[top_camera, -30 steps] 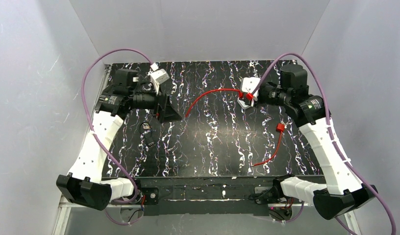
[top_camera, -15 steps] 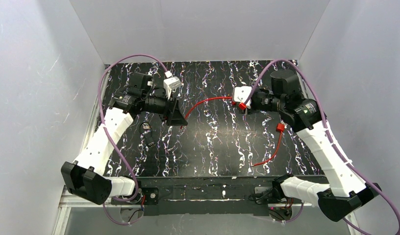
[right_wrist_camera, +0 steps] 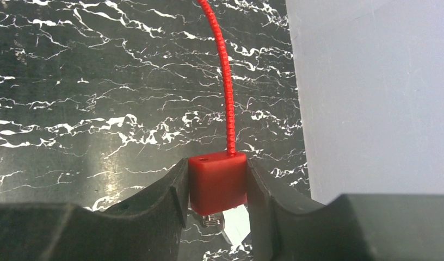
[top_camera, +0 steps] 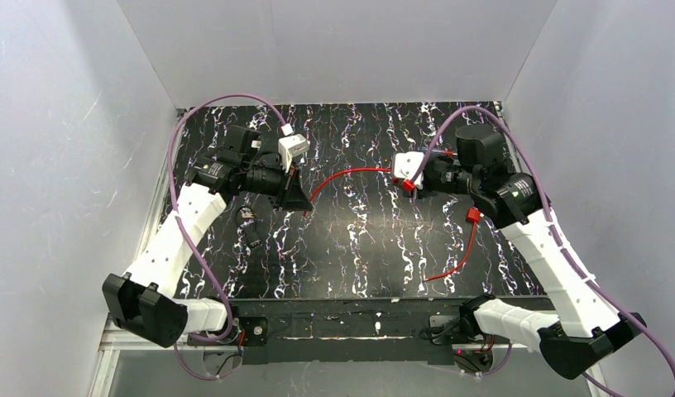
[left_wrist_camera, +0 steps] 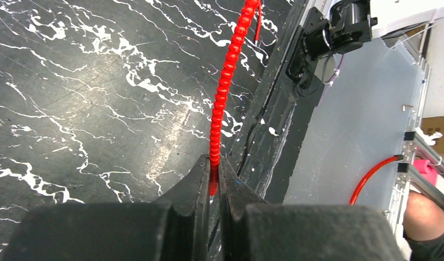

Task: Lock with the key
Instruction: Pick up the lock from the center of the board.

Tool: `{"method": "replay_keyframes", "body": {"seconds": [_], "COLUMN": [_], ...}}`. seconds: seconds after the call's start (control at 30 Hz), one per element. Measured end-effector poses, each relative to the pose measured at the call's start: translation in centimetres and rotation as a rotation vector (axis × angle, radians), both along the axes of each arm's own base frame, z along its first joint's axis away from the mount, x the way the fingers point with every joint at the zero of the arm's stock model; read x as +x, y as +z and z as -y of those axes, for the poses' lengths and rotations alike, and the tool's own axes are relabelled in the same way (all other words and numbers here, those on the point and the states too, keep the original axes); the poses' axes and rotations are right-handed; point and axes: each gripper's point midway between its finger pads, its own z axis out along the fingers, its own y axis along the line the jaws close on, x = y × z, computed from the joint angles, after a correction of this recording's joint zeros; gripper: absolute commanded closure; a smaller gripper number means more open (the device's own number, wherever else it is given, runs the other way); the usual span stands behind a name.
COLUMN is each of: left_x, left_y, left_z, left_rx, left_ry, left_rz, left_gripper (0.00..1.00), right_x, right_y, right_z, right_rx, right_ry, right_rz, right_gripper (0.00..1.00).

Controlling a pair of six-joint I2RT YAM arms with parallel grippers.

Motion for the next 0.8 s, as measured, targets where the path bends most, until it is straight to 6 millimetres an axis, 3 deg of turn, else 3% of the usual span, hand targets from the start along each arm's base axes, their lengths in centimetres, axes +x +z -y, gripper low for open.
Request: {"method": "replay_keyframes", "body": {"seconds": [0.07,0.1,0.17,0.23,0.4,0.6,0.8], "left_x": [0.0,0.0,0.0,-0.1,-0.8,-1.1,-2.1], "left_y": [0.2,0.4,0.9,1.7,3.3,3.5,4.3], "left_z": [-0.3,-0.4,-0.8,-1.1,-1.8,-2.1,-2.3], "left_rx": [0.012,0.019,0.028,0.034,0.036,0.053,0.037], "left_ry": [-0.001,0.001,0.004,0.009,0.008,-0.014,-0.044], "left_rz": [0.024,0.042,0.082,0.130,0.206,0.248,0.292], "left_gripper": [1.00,1.00,1.00,1.00,1.00,1.00,1.00], "right_x": [-0.4,-0.6,-1.3,-1.9,-2.5,-3.2,-4.8], "right_y": [-1.1,-1.7,-3.3,-4.6,-5.4,-5.9,-9.1], "right_z": [0.2,0.3,0.5,0.6,0.5,0.0,-0.5], "right_rx": [-0.009,-0.013,-0.022,-0.025,-0.005,0.031,0.049], "right_ry": [-0.002,-0.003,-0.007,-0.007,-0.023,-0.029,-0.042], "right_rz": [-0.020,-0.033,-0.076,-0.118,-0.190,-0.282,-0.483], "right_gripper": [0.50,0.39,0.22,0.12,0.02,0.02,0.02]}}
